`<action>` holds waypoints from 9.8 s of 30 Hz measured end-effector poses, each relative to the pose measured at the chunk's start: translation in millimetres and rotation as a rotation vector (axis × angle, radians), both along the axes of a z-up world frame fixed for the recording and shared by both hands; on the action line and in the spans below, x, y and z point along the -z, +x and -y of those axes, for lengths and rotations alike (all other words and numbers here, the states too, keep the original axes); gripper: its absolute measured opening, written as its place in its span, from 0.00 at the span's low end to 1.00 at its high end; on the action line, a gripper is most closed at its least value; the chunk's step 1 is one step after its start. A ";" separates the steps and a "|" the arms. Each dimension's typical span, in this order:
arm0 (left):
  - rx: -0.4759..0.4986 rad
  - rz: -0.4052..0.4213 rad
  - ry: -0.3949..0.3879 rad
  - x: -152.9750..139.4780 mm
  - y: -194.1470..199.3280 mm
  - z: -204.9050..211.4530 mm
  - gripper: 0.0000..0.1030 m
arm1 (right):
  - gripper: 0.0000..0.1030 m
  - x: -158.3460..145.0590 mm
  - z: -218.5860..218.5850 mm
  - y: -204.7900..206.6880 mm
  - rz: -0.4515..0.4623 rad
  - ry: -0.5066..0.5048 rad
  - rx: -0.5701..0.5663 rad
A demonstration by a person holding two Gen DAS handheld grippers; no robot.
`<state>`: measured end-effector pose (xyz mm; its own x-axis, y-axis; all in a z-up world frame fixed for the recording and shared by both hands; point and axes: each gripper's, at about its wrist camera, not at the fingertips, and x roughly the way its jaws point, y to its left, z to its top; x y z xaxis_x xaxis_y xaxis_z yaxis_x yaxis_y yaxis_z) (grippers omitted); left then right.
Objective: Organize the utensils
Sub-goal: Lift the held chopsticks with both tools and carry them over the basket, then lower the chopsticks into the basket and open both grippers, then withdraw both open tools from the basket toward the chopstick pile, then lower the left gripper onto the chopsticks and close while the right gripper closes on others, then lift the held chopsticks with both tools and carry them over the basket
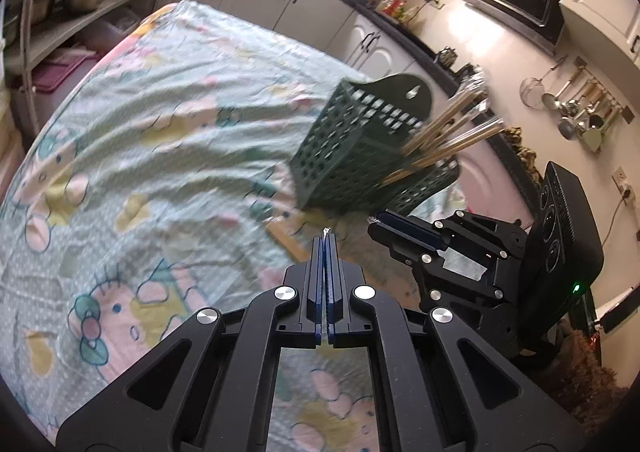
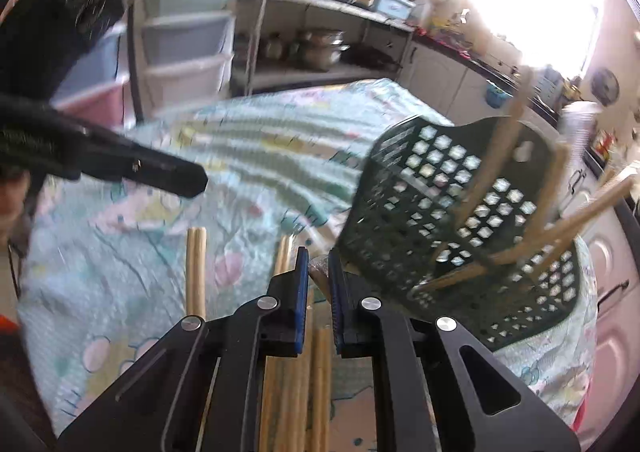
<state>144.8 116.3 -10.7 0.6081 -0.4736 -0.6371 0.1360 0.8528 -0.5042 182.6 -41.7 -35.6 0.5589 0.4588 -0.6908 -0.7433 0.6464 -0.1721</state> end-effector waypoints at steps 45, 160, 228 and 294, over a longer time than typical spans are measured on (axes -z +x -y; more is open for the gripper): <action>0.151 0.350 0.026 -163.4 18.6 84.6 0.00 | 0.06 -176.2 127.1 -23.6 0.212 0.459 0.168; -0.110 0.265 -0.019 -89.9 13.9 24.7 0.90 | 0.78 -118.0 105.7 -8.4 0.172 0.415 0.316; -0.079 -0.122 0.036 55.6 33.5 32.8 0.27 | 0.21 45.3 41.8 -10.0 -0.223 -0.044 0.151; -0.096 0.066 -0.140 -12.4 18.4 7.3 0.03 | 0.04 -59.6 90.3 -6.1 -0.179 0.361 0.198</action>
